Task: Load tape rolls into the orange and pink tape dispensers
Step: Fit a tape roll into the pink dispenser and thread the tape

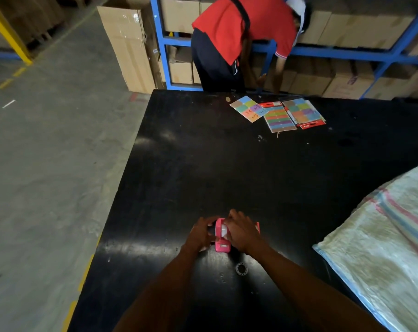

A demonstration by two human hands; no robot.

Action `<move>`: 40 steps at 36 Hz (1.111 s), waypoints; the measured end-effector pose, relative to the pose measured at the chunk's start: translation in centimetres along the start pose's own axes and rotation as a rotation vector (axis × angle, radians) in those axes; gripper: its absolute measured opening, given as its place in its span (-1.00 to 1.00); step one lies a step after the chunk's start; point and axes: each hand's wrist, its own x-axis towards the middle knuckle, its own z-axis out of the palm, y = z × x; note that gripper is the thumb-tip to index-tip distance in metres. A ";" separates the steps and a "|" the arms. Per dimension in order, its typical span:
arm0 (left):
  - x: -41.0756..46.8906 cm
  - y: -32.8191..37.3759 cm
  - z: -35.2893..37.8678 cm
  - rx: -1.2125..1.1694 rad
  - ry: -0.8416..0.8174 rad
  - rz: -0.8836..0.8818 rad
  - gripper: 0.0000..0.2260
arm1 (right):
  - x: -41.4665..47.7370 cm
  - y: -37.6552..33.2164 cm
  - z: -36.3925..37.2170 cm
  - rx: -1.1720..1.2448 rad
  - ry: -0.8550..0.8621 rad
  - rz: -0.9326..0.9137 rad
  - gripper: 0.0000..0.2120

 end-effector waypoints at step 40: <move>-1.0 1.4 -0.2 0.080 0.064 0.013 -0.38 | -4.3 -1.0 0.9 -0.002 0.130 -0.149 -0.82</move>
